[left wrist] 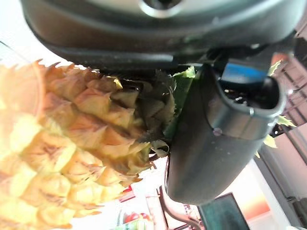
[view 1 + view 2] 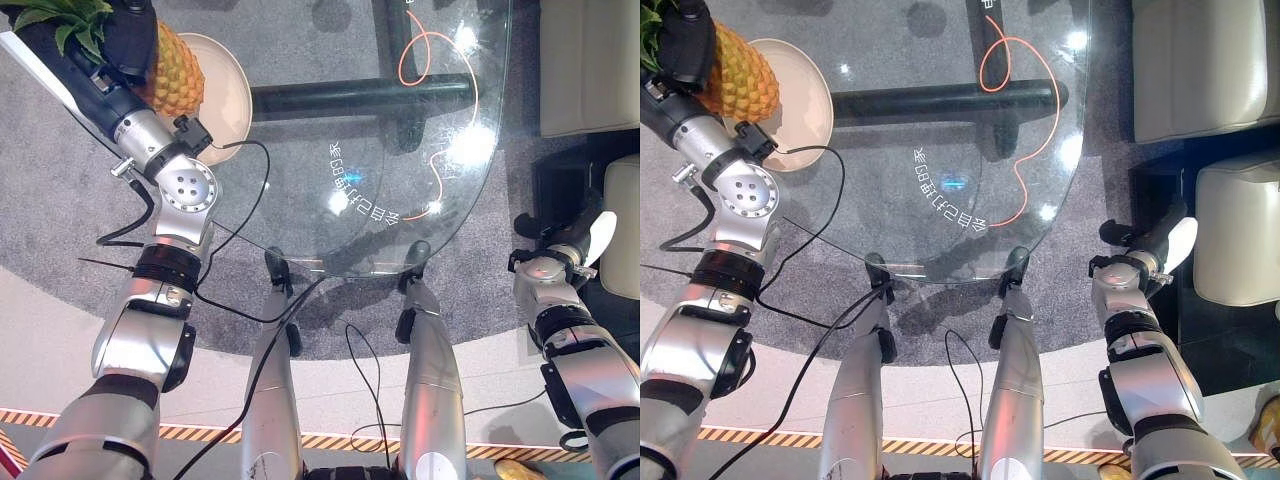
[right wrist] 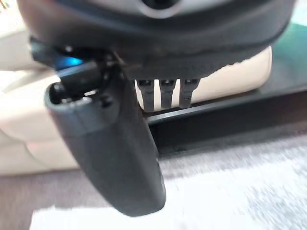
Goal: Pick up the fruit to the plate
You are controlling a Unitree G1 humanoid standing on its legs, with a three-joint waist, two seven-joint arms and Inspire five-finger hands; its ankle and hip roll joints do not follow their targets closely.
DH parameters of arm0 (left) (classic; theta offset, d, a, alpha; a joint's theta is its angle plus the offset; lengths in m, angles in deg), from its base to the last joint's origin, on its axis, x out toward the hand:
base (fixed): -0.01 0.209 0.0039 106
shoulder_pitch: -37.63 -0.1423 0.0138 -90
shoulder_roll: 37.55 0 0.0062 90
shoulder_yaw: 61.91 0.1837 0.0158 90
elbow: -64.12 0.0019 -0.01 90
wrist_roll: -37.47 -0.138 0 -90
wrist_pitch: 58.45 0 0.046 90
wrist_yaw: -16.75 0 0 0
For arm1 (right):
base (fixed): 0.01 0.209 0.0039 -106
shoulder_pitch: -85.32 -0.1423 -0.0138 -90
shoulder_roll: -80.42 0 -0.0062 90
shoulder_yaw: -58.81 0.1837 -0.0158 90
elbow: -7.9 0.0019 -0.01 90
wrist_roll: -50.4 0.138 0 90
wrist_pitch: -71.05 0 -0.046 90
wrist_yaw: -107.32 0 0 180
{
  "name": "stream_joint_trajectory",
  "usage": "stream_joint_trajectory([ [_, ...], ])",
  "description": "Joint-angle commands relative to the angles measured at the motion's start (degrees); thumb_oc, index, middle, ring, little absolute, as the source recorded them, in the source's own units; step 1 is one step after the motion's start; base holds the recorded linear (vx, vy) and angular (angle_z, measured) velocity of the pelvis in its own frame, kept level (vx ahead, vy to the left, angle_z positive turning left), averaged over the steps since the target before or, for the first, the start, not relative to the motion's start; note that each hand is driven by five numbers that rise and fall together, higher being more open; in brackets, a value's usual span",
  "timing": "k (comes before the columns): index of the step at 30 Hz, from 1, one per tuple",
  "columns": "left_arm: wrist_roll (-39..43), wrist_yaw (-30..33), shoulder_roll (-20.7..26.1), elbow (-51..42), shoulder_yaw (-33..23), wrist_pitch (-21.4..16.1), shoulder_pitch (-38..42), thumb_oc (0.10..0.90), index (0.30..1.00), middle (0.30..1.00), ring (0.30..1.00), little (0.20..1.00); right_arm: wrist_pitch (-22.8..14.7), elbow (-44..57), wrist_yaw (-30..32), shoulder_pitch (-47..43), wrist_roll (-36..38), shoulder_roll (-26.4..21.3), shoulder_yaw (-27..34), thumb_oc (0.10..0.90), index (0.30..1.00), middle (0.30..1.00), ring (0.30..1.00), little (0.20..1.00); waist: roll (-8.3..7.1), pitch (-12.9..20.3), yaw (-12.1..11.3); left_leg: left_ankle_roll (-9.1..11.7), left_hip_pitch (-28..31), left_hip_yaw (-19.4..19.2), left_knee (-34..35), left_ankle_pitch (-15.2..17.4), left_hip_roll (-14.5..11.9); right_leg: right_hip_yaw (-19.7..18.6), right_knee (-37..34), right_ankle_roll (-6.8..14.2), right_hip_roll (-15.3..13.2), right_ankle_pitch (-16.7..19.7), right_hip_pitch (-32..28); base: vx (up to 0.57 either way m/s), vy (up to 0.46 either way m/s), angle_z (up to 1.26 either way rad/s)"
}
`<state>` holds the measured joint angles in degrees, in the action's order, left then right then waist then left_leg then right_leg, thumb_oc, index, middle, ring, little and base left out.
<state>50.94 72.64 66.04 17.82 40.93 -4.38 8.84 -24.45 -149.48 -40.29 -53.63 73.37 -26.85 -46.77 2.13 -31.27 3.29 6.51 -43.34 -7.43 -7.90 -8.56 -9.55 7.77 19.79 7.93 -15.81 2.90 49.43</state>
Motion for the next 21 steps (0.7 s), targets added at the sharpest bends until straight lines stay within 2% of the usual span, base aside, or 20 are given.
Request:
stream_joint_trajectory([
  [1, 1.24, -0.64, 6.25, 0.74, -0.76, -3.12, 9.28, 0.100, 0.300, 0.300, 0.300, 0.200, -1.95, -2.68, -2.95, -0.33, 0.30, -0.91, -1.26, 0.800, 0.900, 0.900, 0.900, 0.900, -1.28, 1.48, -1.22, 2.28, -3.34, 3.27, -7.57, 5.44, -0.74, 0.94, -1.94, 1.51, 0.47, -0.41, -1.70, 0.00, 0.000, 0.00],
  [6, 4.01, -2.15, 5.78, 2.95, -0.60, -3.04, 9.51, 0.100, 0.300, 0.300, 0.300, 0.200, -2.86, -2.61, -4.81, 0.22, -1.63, 0.04, -2.25, 0.800, 0.900, 0.900, 0.900, 0.900, -1.58, 1.48, -0.87, 2.35, -3.28, 3.22, -7.58, 5.41, -0.79, 0.67, -1.76, 1.48, 0.73, -0.53, -1.55, 0.00, 0.000, 0.00],
  [21, 5.86, -3.62, 5.67, 8.77, 0.86, -2.98, 12.25, 0.100, 0.300, 0.300, 0.300, 0.200, -2.11, -2.38, -5.12, -0.94, -3.26, 1.48, -4.11, 0.800, 0.900, 0.900, 0.900, 0.900, -2.29, 1.48, 0.05, 2.66, -3.51, 2.99, -7.56, 5.31, -1.02, 0.15, -2.04, 1.40, 1.30, -0.50, -1.24, 0.00, 0.000, 0.00],
])
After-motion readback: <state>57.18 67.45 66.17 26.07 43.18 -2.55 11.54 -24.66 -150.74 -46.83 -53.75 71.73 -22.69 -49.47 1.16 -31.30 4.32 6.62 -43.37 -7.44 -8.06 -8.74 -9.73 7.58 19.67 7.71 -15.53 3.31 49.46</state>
